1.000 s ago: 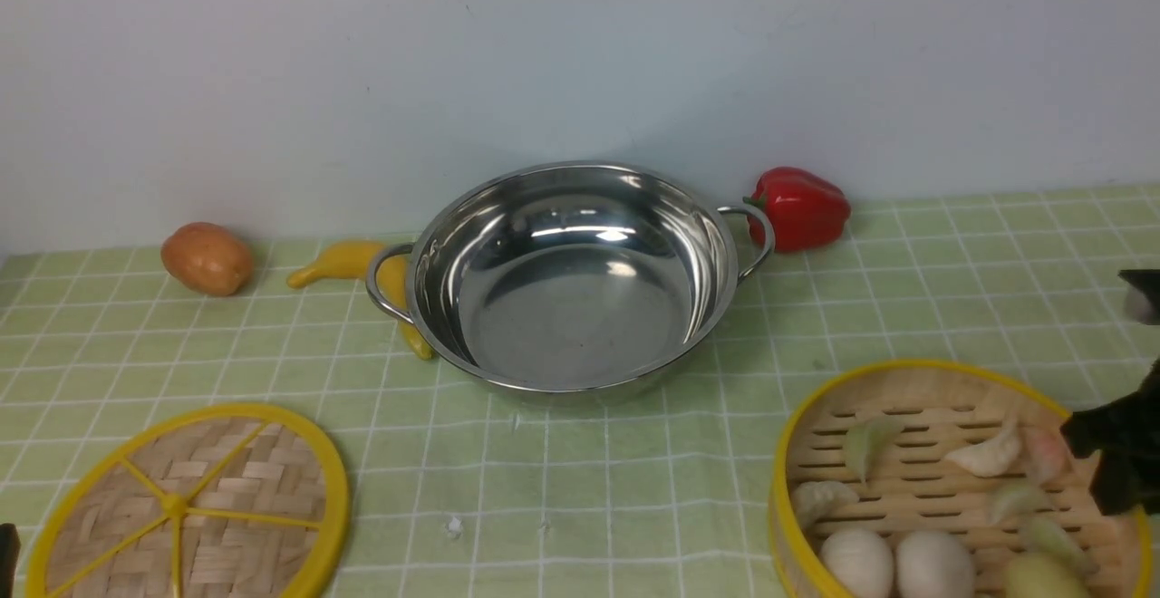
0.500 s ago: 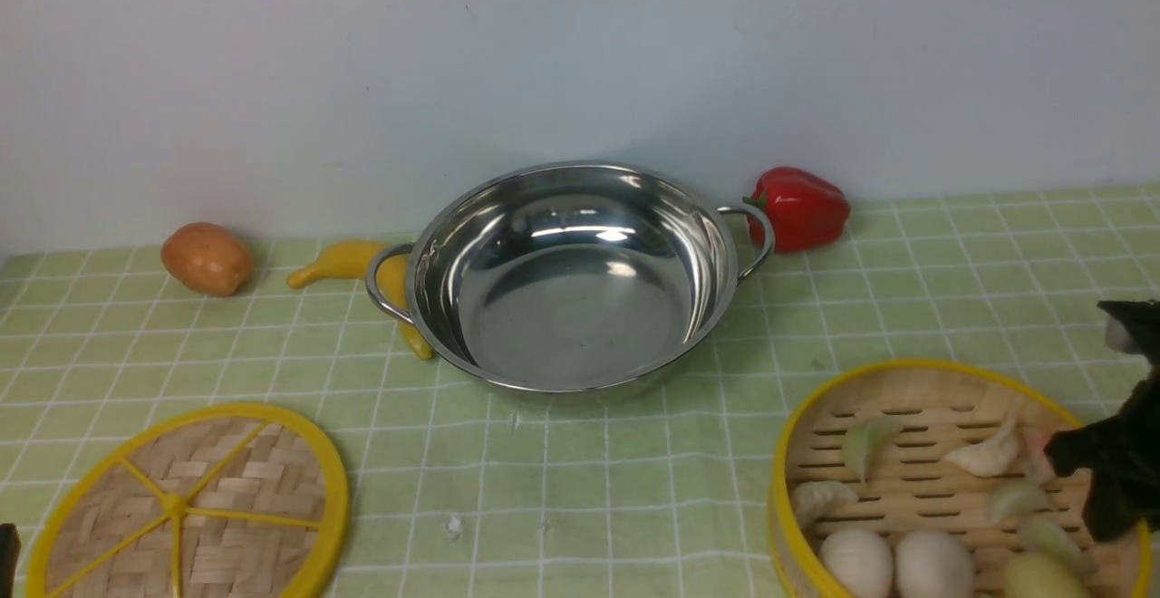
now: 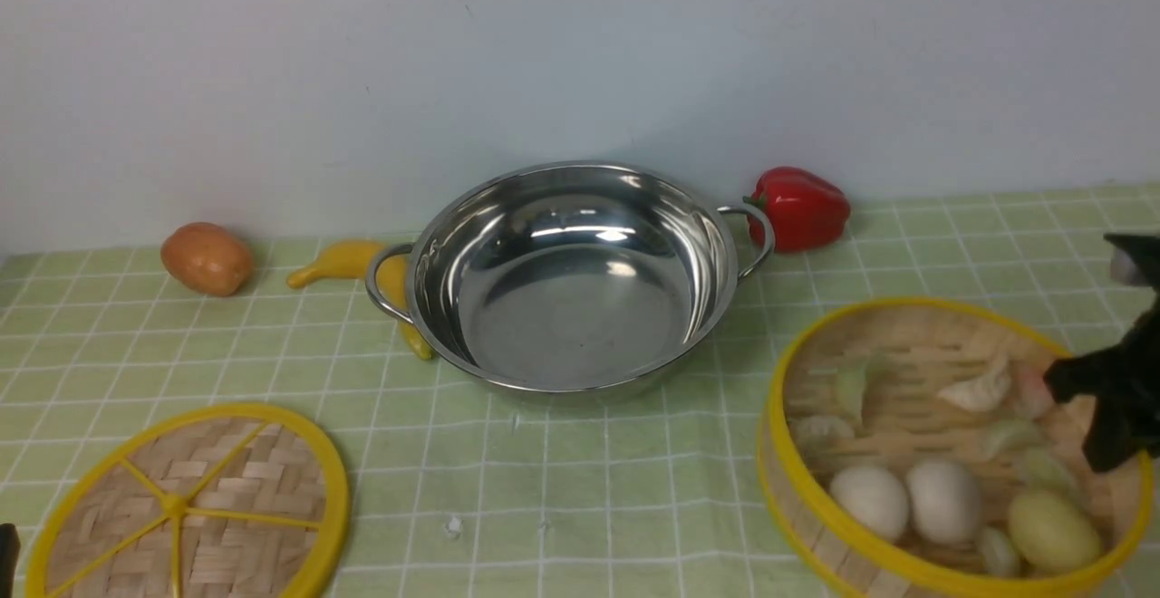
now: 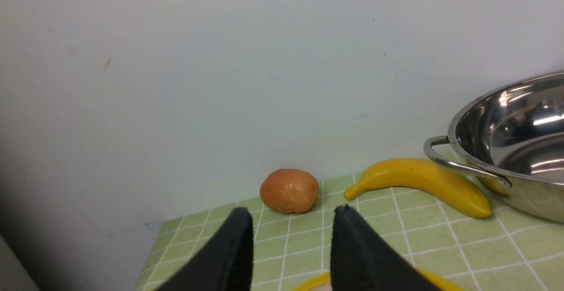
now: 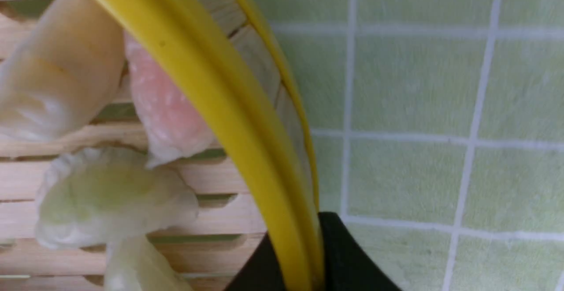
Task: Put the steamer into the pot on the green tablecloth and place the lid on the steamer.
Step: 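Place the bamboo steamer basket of food into the steel pot with the right gripper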
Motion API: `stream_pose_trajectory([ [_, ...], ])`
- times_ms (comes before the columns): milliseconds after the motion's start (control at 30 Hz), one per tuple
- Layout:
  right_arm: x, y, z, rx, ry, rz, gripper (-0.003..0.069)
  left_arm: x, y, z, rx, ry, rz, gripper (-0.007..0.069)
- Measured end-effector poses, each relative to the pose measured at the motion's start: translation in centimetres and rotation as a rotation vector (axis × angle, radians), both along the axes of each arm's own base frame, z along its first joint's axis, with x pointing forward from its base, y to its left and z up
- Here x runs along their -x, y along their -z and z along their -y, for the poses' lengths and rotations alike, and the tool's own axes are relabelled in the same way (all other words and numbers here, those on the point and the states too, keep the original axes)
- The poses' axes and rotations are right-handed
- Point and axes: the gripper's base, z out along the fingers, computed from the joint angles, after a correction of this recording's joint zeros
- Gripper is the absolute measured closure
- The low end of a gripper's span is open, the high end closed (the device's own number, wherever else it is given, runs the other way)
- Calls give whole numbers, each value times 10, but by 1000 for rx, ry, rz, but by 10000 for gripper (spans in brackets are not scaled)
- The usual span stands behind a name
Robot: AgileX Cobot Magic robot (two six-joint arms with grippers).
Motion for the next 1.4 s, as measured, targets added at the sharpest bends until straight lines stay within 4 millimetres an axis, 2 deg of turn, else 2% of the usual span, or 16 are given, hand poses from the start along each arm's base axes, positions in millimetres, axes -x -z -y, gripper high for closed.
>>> stream_pose_trajectory([
  [133, -18, -34, -18, 4, -92, 66, 599, 0, 0, 0, 0, 0, 0, 382],
  [167, -20, -38, -21, 7, -104, 75, 599, 0, 0, 0, 0, 0, 0, 382],
  [200, -29, -52, -34, 20, -153, 121, 599, 0, 0, 0, 0, 0, 0, 382],
  [233, -32, -55, -38, 22, -165, 136, 599, 0, 0, 0, 0, 0, 0, 382],
  [267, -42, -69, -54, 33, -210, 189, 599, 0, 0, 0, 0, 0, 0, 382],
  [333, -56, -84, -77, 47, -251, 252, 601, 0, 0, 0, 0, 0, 0, 382],
  [367, -58, -86, -82, 47, -261, 264, 601, 0, 0, 0, 0, 0, 0, 382],
  [400, -70, -94, -100, 51, -282, 309, 601, 0, 0, 0, 0, 0, 0, 382],
  [467, -77, -98, -111, 46, -287, 332, 601, 0, 0, 0, 0, 0, 0, 382],
  [500, -90, -102, -128, 32, -301, 370, 602, 0, 0, 0, 0, 0, 0, 382],
  [533, -96, -103, -135, 21, -302, 386, 602, 0, 0, 0, 0, 0, 0, 382],
  [633, -115, -103, -156, -20, -314, 428, 602, 0, 0, 0, 0, 0, 0, 382],
  [700, -129, -96, -169, -51, -316, 439, 602, 0, 0, 0, 0, 0, 0, 382],
  [967, -163, -70, -190, -108, -319, 470, 602, 0, 0, 0, 0, 0, 0, 382],
  [1200, -178, -53, -199, -147, -333, 483, 602, 0, 0, 0, 0, 0, 0, 382],
  [1400, -181, -41, -203, -153, -345, 467, 603, 0, 0, 0, 0, 0, 0, 382],
])
